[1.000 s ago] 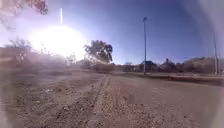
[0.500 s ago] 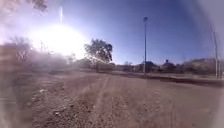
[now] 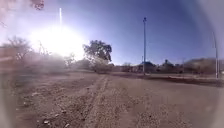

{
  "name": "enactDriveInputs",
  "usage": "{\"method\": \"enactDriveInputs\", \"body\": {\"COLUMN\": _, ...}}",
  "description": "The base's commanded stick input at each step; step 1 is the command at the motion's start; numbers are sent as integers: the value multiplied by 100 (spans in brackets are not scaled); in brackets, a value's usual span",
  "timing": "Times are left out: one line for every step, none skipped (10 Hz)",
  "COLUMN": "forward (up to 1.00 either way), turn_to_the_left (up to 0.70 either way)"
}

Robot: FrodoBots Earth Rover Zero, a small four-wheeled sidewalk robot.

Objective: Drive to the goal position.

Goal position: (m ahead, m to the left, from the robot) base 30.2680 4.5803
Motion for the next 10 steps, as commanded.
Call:
{"method": "enactDriveInputs", "body": {"forward": 50, "turn_to_the_left": 0}}
{"method": "enactDriveInputs", "body": {"forward": 50, "turn_to_the_left": 0}}
{"method": "enactDriveInputs", "body": {"forward": 50, "turn_to_the_left": 0}}
{"method": "enactDriveInputs", "body": {"forward": 50, "turn_to_the_left": 0}}
{"method": "enactDriveInputs", "body": {"forward": 50, "turn_to_the_left": 0}}
{"method": "enactDriveInputs", "body": {"forward": 50, "turn_to_the_left": 0}}
{"method": "enactDriveInputs", "body": {"forward": 50, "turn_to_the_left": 0}}
{"method": "enactDriveInputs", "body": {"forward": 50, "turn_to_the_left": 0}}
{"method": "enactDriveInputs", "body": {"forward": 50, "turn_to_the_left": 0}}
{"method": "enactDriveInputs", "body": {"forward": 50, "turn_to_the_left": 0}}
